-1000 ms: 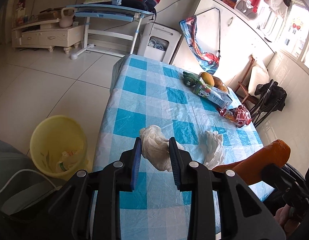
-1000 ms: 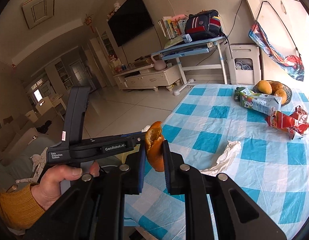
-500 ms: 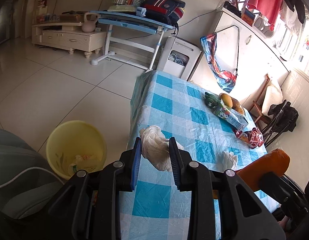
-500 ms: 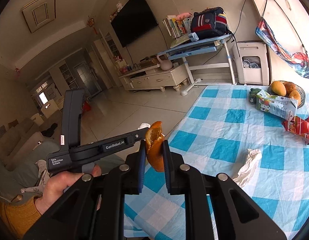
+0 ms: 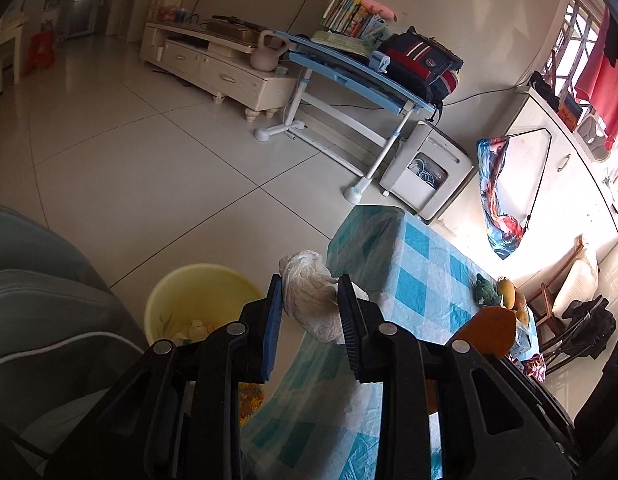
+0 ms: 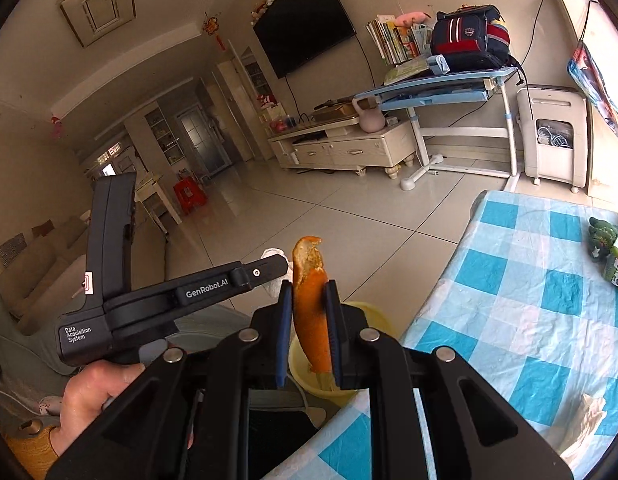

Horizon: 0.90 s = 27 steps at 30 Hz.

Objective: Collect trash
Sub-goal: 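Carry tissue and peel to the yellow bin and open both tools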

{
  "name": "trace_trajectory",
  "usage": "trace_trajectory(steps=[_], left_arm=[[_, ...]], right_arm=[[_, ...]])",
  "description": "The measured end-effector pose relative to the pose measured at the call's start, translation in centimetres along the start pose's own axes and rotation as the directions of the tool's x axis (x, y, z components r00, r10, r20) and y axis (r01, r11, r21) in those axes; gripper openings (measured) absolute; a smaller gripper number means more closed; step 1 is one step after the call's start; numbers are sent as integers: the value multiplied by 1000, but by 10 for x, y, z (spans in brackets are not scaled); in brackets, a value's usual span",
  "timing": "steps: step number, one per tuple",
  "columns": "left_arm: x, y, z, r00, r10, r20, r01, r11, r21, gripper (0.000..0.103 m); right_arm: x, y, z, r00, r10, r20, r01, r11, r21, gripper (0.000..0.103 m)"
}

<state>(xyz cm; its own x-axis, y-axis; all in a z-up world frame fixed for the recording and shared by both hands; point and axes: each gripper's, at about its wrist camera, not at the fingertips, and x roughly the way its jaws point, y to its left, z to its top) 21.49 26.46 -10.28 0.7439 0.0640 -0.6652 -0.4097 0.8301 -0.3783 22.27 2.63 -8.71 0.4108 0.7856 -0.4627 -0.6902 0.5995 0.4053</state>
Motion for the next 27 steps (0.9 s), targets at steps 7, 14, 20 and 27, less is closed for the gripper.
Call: trace_trajectory(steps=[7, 14, 20, 27], left_arm=[[33, 42, 18, 999, 30, -44, -37, 984, -176, 27], [65, 68, 15, 993, 30, -111, -63, 952, -300, 29], [75, 58, 3, 988, 39, -150, -78, 960, -268, 46], [71, 52, -6, 987, 60, -151, -97, 964, -247, 58]], right_arm=[[78, 1, 8, 995, 13, -95, -11, 1000, 26, 17], [120, -3, 6, 987, 22, -157, -14, 999, 52, 17], [92, -8, -3, 987, -19, -159, 26, 999, 40, 20], [23, -12, -14, 992, -66, -108, 67, 998, 4, 39]])
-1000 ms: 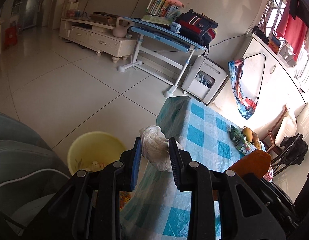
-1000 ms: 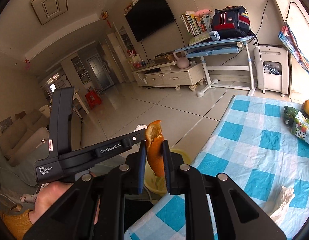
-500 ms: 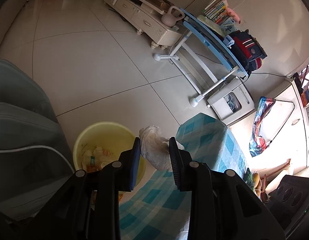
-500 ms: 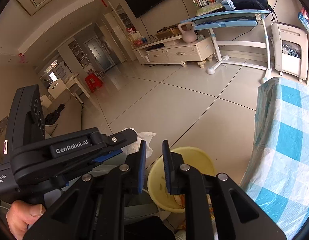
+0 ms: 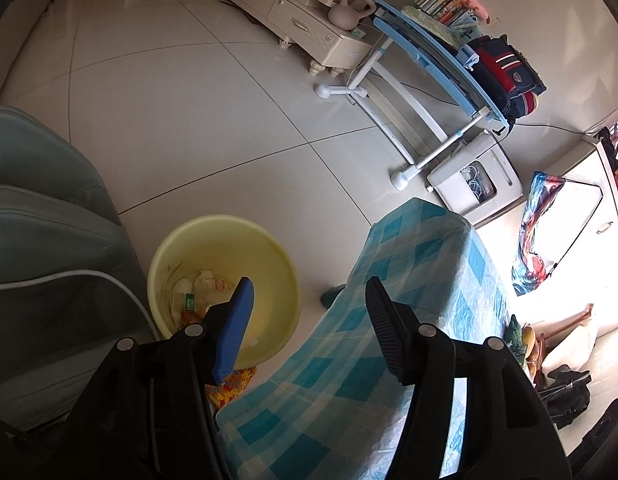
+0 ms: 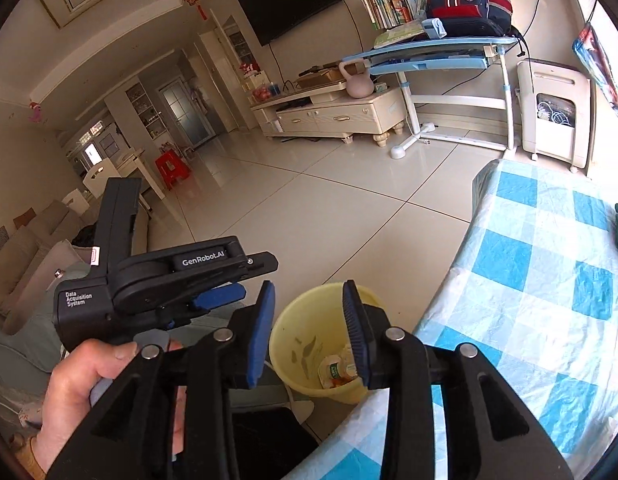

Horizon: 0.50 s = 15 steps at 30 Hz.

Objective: Collect trash
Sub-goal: 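Carry tissue and peel to the yellow bin and open both tools, then return both tools toward the table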

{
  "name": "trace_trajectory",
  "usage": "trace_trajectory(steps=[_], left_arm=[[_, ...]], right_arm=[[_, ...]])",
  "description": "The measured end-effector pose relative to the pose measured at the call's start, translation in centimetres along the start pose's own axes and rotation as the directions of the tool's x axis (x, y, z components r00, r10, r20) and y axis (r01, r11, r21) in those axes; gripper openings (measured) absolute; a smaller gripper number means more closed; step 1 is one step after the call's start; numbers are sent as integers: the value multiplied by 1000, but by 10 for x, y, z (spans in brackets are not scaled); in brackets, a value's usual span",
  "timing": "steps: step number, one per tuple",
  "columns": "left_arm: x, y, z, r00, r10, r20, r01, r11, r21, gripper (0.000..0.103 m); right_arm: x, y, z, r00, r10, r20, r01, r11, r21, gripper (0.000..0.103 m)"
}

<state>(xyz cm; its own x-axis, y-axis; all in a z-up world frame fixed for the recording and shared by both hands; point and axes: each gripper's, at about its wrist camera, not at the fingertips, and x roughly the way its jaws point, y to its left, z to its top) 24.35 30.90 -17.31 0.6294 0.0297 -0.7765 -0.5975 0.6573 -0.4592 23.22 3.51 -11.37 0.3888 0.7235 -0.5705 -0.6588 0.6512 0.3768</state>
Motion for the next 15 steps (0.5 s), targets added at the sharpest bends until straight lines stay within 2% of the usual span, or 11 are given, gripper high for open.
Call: trace_trajectory(steps=[4, 9, 15], left_arm=[[-4, 3, -4, 1000, -26, -3, 26, 1000, -12, 61], [-17, 22, -2, 996, -80, 28, 83, 991, -107, 62], [-26, 38, 1, 992, -103, 65, 114, 977, -180, 62]], right_arm=[[-36, -7, -12, 999, -35, 29, 35, 999, -3, 43], [-67, -23, -24, 995, -78, 56, 76, 996, 39, 50], [-89, -50, -42, 990, -123, 73, 115, 988, 99, 57]])
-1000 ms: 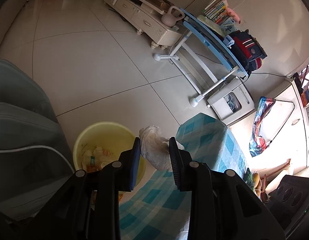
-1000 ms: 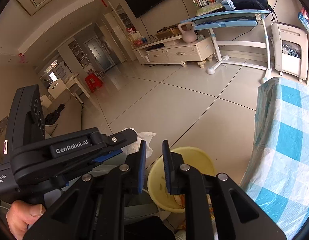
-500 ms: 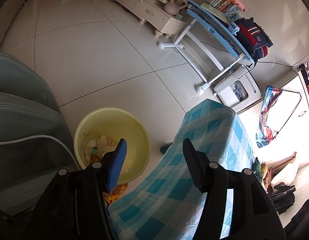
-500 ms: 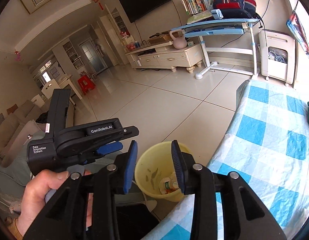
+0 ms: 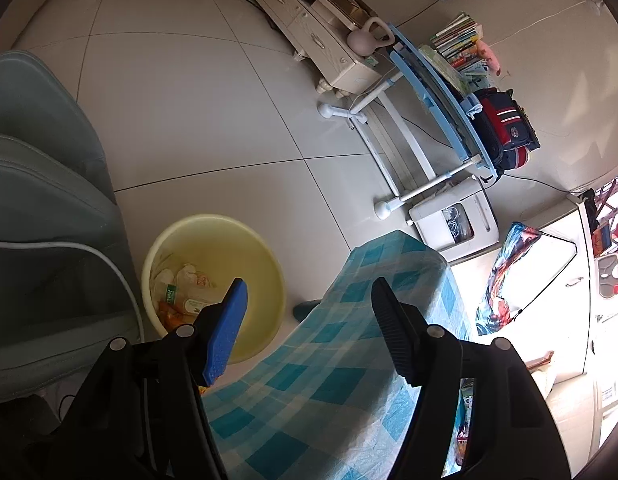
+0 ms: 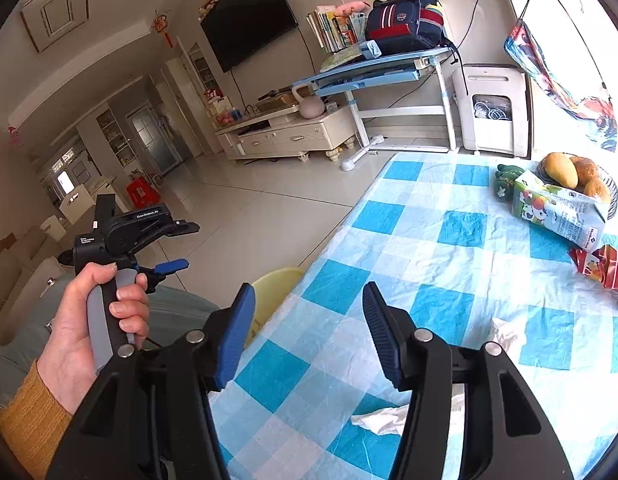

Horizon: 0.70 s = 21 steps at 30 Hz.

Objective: Collect trash
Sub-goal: 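Return both tools toward the table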

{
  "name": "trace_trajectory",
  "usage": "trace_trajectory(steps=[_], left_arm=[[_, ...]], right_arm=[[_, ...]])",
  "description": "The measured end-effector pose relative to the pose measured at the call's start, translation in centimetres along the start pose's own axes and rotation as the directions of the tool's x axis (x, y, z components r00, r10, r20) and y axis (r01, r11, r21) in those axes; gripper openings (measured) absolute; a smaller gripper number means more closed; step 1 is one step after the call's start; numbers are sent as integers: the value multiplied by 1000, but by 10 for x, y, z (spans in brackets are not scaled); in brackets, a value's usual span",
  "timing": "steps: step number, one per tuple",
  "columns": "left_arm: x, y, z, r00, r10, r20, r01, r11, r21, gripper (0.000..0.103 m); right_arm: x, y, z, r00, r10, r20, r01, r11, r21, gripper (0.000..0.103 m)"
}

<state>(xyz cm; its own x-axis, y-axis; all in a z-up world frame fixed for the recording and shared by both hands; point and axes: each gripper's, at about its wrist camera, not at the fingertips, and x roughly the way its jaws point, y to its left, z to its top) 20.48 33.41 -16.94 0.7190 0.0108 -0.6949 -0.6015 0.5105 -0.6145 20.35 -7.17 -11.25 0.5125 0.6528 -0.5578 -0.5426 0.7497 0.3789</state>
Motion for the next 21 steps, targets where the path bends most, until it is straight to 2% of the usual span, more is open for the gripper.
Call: trace_trajectory(steps=[5, 8, 11, 16, 19, 21], left_arm=[[-7, 0, 0, 1000, -7, 22, 7, 1000, 4, 62], [-5, -8, -4, 1000, 3, 17, -4, 999, 42, 62], [-1, -22, -11, 1000, 5, -2, -5, 994, 108, 62], [-3, -43, -14, 998, -46, -38, 53, 980, 194, 62], [-9, -60, -20, 998, -62, -33, 68, 959, 276, 62], [-11, -78, -31, 997, -68, -42, 79, 927, 366, 63]], right_arm=[[-14, -32, -9, 999, -39, 17, 38, 996, 81, 58], [-23, -44, -7, 998, -58, 24, 55, 993, 108, 59], [-26, -49, -6, 997, -80, 7, 79, 992, 96, 62], [-31, -59, -3, 993, -112, -41, 114, 993, 43, 65], [-34, -68, -4, 990, -137, -46, 138, 990, 28, 66], [-31, -75, -6, 987, -150, -64, 153, 987, 41, 66]])
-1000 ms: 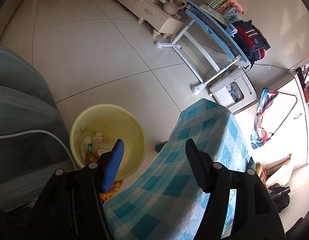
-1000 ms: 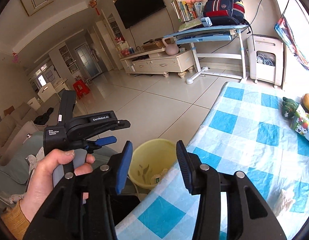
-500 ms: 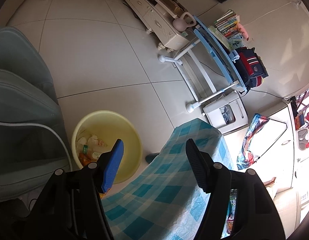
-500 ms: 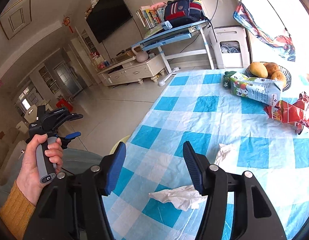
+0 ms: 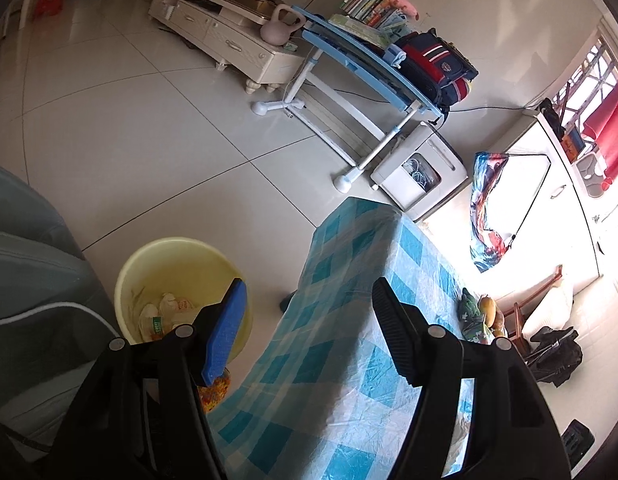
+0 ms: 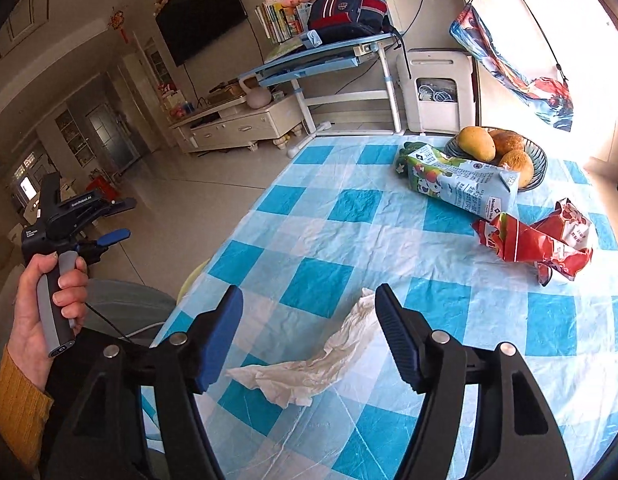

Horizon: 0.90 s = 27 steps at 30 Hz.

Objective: Collect trash
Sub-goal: 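Return both tools toward the table, then grasp the green plush toy with the left tool while the right tool grasps the long white tissue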

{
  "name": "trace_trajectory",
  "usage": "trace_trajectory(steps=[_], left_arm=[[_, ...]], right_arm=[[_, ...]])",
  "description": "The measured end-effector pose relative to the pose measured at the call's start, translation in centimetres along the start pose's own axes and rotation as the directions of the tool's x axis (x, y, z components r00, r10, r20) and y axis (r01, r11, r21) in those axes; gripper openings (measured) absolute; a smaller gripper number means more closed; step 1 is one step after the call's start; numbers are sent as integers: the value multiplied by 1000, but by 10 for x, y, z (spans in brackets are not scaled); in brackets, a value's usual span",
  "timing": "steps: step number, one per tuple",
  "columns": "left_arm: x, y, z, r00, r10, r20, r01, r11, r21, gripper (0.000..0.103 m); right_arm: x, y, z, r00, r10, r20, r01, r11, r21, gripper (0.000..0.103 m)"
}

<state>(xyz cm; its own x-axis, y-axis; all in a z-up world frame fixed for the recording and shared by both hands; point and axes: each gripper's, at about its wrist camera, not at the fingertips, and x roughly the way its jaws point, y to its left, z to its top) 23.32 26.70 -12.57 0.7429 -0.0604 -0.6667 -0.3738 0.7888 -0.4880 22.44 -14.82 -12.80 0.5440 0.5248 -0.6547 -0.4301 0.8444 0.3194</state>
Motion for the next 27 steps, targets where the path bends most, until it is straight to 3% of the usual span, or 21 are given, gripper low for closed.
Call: trace_trajectory(steps=[3, 6, 11, 15, 20, 27], left_arm=[[6, -33, -14, 999, -30, -42, 36, 990, 138, 63], [14, -66, -35, 993, -65, -104, 89, 963, 254, 64], [23, -112, -80, 976, -88, -199, 166, 892, 420, 64], [25, -139, -112, 973, -59, -224, 175, 821, 544, 67], [26, -154, -130, 972, -29, -232, 172, 764, 622, 70], [25, -159, -129, 974, -11, -228, 159, 749, 643, 71]], right_arm=[[4, -5, 3, 1000, -21, -21, 20, 1000, -5, 66], [5, -7, 14, 998, -52, -33, 51, 998, -46, 66], [9, -24, 43, 991, -130, -27, 126, 986, -112, 66], [29, -35, 78, 987, -160, -18, 155, 977, -146, 66], [81, -42, 128, 989, -146, -34, 140, 981, -136, 69], [168, -64, 169, 962, -219, -165, 195, 970, -146, 69]])
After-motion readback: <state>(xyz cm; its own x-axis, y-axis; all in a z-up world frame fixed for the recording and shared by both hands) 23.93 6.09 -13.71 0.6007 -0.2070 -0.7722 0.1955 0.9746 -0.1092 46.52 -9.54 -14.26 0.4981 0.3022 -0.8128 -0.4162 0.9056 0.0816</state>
